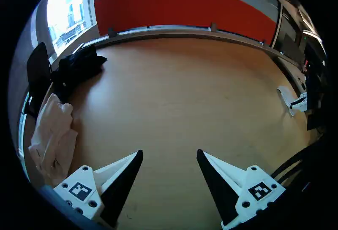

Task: Fold towel

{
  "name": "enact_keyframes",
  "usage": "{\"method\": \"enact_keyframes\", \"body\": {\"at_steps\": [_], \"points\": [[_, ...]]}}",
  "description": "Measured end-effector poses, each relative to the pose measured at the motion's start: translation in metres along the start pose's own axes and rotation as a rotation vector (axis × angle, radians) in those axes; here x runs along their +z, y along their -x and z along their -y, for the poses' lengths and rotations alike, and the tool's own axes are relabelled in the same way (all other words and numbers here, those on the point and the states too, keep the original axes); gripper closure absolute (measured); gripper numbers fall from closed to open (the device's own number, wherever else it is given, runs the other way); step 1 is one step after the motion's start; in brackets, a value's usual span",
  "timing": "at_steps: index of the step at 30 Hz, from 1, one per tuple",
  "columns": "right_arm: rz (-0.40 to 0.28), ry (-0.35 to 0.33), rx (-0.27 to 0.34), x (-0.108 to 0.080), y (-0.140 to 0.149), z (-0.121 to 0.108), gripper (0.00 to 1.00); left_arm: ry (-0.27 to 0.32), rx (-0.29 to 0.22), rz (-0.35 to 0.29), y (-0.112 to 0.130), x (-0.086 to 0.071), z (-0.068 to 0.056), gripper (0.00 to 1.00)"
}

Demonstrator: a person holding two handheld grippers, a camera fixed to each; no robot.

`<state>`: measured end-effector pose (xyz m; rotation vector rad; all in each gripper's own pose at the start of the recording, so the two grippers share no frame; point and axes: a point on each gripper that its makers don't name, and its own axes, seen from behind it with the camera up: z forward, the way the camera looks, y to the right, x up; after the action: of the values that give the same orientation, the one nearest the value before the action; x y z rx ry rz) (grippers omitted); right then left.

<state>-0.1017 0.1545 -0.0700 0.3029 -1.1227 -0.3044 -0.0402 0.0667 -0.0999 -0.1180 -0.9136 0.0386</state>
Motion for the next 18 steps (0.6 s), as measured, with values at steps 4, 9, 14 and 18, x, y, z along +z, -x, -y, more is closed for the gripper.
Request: {"method": "enact_keyframes", "body": {"at_steps": [4, 9, 14, 18], "points": [[0.001, -0.005, 0.005, 0.0014, 0.0002, 0.0014, 0.87, -0.001, 0.003, 0.001, 0.0000, 0.0000, -0.0001, 0.06], [0.001, -0.013, 0.012, 0.0020, 0.0006, 0.0031, 0.96, -0.002, 0.005, 0.000, -0.0004, 0.0001, 0.0001, 0.06], [0.000, -0.018, 0.021, 0.0006, 0.0014, 0.0029, 0.96, -0.001, 0.002, 0.000, -0.0003, -0.0001, 0.0001, 0.06], [0.000, -0.015, 0.026, -0.0006, 0.0013, 0.0013, 0.96, -0.001, 0.004, 0.000, -0.0002, -0.0004, -0.0002, 0.06]]}}
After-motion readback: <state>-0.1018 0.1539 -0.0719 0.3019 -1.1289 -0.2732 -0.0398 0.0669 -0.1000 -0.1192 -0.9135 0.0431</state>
